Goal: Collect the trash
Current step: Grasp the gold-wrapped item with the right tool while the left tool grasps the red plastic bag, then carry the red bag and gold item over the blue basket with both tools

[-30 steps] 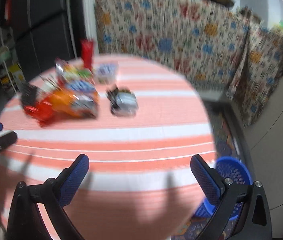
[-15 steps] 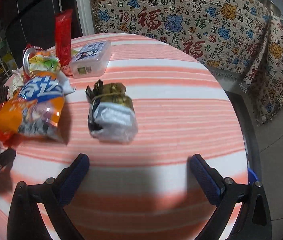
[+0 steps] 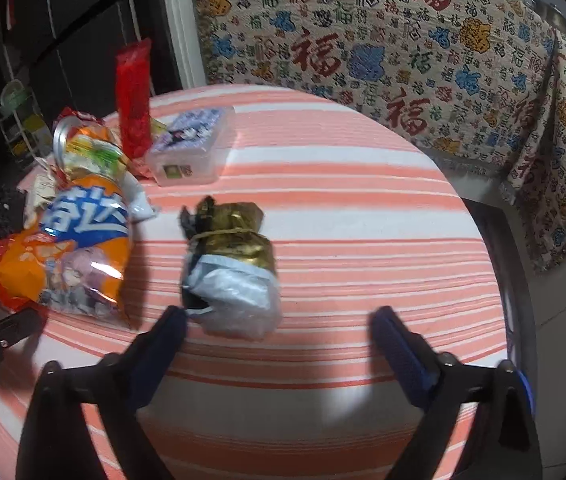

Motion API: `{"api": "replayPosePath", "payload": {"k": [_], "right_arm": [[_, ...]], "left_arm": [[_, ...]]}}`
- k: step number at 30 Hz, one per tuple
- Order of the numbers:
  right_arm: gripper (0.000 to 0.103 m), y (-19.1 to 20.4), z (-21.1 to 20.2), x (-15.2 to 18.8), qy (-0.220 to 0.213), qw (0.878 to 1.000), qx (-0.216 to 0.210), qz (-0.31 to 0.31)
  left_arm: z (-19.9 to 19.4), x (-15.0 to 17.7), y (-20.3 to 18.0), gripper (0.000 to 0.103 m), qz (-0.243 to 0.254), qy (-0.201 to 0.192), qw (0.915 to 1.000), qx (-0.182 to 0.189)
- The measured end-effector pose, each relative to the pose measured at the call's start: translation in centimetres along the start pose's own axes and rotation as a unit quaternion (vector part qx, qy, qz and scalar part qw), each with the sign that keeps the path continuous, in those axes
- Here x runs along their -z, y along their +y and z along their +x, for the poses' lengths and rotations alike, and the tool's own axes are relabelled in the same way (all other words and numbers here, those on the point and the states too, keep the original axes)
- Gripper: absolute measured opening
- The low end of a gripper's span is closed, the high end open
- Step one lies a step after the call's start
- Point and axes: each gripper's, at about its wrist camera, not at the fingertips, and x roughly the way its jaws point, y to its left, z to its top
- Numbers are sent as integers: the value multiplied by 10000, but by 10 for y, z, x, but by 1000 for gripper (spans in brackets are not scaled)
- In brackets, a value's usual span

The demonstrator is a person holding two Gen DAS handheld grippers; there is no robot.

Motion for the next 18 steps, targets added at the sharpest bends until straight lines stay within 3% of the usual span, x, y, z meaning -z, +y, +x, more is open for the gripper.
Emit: {"api": "replayPosePath", "payload": {"k": [7,9,10,11,13,15,17,18], "right_arm": [[84,7,-7,-3,-229,9991,-254,-241],[72,8,-7,-6,-247,9989,-256,-309],[42,9,-5,-7,-189,9987,-341,-322],[34,8,-3,-8,-125,9985,-438,-307],[33,6,-4,-8,-89,9985,-495,-227],[32,6,-8,-6,-105,9984,-509,-199],[31,4,-12,-1,-97,9985,-533,-118],[31,3,-14,2,-90,9985,-528,-69]], "left_arm": [[-4,-5,-13,94,402,-168,9990,101],[-5,-5,-18,90,557,-241,9981,107],[-7,-3,-21,83,624,-254,9977,110],[-8,-1,-23,77,709,-251,9971,106],[-9,3,-26,66,836,-198,9962,117],[-14,11,-29,64,902,-144,9957,139],[-20,18,-28,68,912,-133,9956,168],[-25,21,-26,78,877,-144,9959,174]]}}
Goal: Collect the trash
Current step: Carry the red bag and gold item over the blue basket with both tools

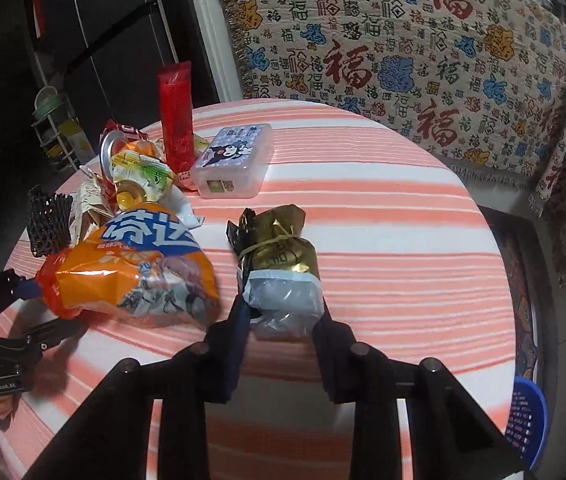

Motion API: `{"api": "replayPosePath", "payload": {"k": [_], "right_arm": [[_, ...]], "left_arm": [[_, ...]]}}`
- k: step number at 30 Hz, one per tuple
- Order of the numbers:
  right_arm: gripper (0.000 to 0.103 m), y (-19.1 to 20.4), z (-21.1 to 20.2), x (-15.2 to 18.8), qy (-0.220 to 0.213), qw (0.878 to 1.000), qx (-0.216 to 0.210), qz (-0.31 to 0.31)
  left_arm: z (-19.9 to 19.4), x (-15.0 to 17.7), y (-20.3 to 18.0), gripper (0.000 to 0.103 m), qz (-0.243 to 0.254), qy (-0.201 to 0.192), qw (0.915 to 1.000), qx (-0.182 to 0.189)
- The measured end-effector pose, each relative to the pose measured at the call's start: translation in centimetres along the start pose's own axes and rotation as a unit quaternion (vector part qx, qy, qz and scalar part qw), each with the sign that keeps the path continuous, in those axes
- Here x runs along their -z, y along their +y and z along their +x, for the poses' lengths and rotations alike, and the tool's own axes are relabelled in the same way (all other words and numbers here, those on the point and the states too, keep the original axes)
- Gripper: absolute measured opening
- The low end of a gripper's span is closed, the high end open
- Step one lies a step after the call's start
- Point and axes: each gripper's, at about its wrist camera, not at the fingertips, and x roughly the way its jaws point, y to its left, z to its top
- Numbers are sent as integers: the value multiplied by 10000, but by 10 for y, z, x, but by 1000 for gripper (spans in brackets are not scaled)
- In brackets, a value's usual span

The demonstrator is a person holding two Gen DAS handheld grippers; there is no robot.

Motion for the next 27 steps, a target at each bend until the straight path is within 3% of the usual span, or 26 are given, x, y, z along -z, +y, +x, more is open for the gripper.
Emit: {"api": "replayPosePath", "payload": {"k": [1,7,14,20,24,27], "right_arm": [[31,-1,-2,2,-6,10000,21,26],[31,-6,-16,11,-85,9998,121,163],[31,-14,-26,22,-79,9994,235,231],[31,-13,-34,37,7,9997,178,170],[31,-8,-34,45,37,9998,130,161],[31,-8,-36,48,40,9996,128,245]], "left_arm": [[-5,1,1,85,-37,-56,10000,14],[-24,-12,-3,93,139,-545,9982,188],[-2,-11,-19,93,730,-117,9972,-65],[-38,10,1,93,358,-305,9986,245],[-43,-12,-8,100,635,-695,9940,548],[-19,-33,-17,101,976,-604,9892,917]]}}
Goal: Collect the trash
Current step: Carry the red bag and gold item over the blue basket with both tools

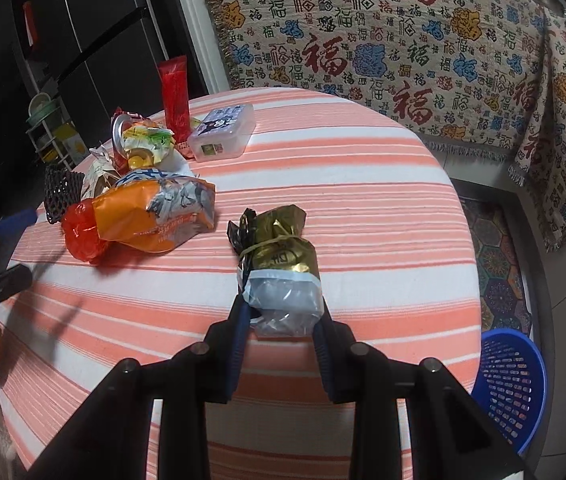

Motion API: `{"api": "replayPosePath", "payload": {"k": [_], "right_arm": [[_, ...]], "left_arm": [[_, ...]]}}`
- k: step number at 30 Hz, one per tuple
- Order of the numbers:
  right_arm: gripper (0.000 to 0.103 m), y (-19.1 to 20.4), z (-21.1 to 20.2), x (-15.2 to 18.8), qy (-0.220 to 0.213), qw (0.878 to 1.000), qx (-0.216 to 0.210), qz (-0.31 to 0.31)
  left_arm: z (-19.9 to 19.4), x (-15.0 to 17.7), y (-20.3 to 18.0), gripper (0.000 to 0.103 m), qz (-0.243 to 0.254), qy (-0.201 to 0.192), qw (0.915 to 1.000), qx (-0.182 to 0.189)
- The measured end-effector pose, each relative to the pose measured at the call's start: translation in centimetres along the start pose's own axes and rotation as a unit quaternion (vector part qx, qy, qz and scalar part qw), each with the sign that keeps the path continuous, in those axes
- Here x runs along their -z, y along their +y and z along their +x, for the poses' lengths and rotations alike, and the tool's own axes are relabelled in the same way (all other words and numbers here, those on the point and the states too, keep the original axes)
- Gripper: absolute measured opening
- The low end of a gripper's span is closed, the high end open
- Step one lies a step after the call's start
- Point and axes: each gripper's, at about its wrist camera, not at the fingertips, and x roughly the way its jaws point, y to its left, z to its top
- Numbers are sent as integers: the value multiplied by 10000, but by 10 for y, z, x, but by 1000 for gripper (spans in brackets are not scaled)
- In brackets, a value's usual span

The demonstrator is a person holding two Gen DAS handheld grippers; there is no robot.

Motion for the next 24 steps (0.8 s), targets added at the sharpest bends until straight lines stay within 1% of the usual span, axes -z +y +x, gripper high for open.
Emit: {"api": "replayPosePath", "payload": {"k": [2,3,5,6,9,12,15,19,23,24], "right_arm": [[31,-1,-4,1,-17,10000,28,45],[31,-2,-6,1,-28,10000,39,58],[31,-2,-11,1,-63,9999,54,61],[31,-2,-14,1,-83,9999,60,50],[31,-3,-27,1,-149,9999,40,16],[31,-7,-40,4,-185,9998,-18,11],[31,-16,-56,8,-218,9997,-85,91],[31,-36,-78,14,-328,9991,-53,259],[31,-67,-102,23,-445,9979,230,413],[31,-78,-109,28,-462,9972,359,462]], "left_arm": [[24,-5,2,100,54,227,9996,140],[32,-5,3,99,80,297,9994,141],[41,-5,2,75,110,414,9991,48],[41,-4,1,55,72,451,9990,34],[27,-4,2,48,-158,256,9995,80],[6,-4,-6,45,-308,94,9995,63],[-15,-8,-20,45,-540,-37,9983,224],[-21,-26,-54,45,-667,-58,9960,599],[-14,-56,-109,45,-504,-147,9925,1108],[-10,-65,-125,45,-439,-167,9907,1275]]}}
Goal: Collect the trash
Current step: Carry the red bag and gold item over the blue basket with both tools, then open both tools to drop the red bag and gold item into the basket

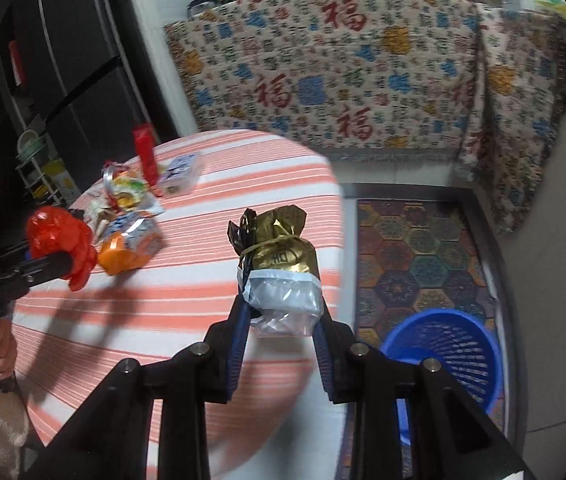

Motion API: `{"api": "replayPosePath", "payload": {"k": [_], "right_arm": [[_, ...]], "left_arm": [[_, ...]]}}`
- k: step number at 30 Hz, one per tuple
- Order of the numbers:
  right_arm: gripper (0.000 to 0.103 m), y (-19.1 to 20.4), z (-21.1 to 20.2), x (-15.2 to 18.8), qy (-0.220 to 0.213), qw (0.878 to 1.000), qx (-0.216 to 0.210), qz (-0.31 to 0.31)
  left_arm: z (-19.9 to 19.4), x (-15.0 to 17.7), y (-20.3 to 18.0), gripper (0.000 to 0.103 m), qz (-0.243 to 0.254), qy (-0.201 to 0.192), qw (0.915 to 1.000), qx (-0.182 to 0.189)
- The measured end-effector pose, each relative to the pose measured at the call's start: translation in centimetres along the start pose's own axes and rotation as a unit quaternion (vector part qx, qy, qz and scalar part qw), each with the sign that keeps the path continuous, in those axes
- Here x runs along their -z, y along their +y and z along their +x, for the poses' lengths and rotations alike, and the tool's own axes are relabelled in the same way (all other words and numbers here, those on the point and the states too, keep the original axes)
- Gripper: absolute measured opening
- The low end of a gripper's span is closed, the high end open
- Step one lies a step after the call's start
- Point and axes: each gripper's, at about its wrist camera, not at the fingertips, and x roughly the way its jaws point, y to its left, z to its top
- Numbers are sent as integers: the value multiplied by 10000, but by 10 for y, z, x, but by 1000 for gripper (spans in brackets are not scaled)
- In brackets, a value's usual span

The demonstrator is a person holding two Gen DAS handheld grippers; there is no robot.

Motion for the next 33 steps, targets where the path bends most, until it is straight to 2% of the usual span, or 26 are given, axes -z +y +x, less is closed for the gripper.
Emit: {"api": "replayPosePath", "payload": {"k": [4,7,11,14,18,24,26,28,32,33], "right_arm": [[31,-49,-20,14,16,9984,497,276],[31,-91,-31,26,58,9943,935,501],[31,-155,-34,52,181,9854,1327,1056],[31,-185,-30,67,192,9807,1423,1330],[31,-219,-14,79,314,9763,1345,1664],[32,-244,15,88,564,9759,1256,1691],[34,-246,21,90,591,9767,1228,1657],[35,-246,31,89,593,9778,1227,1590],[51,-248,43,89,526,9803,1216,1467],[51,-249,46,90,547,9796,1257,1467]], "left_arm": [[42,-22,-50,45,-9,86,9983,582],[87,-34,-87,45,-77,275,9947,991],[140,-42,-123,45,-92,530,9910,1222],[179,-42,-140,45,-187,739,9888,1280],[227,-34,-149,46,-365,1005,9863,1258],[279,-24,-154,48,-527,1342,9823,1200],[293,-23,-151,50,-625,1409,9811,1167],[304,-21,-146,62,-765,1458,9796,1154],[319,-20,-142,71,-844,1509,9789,1085],[321,-20,-140,73,-862,1517,9791,1050]]}}
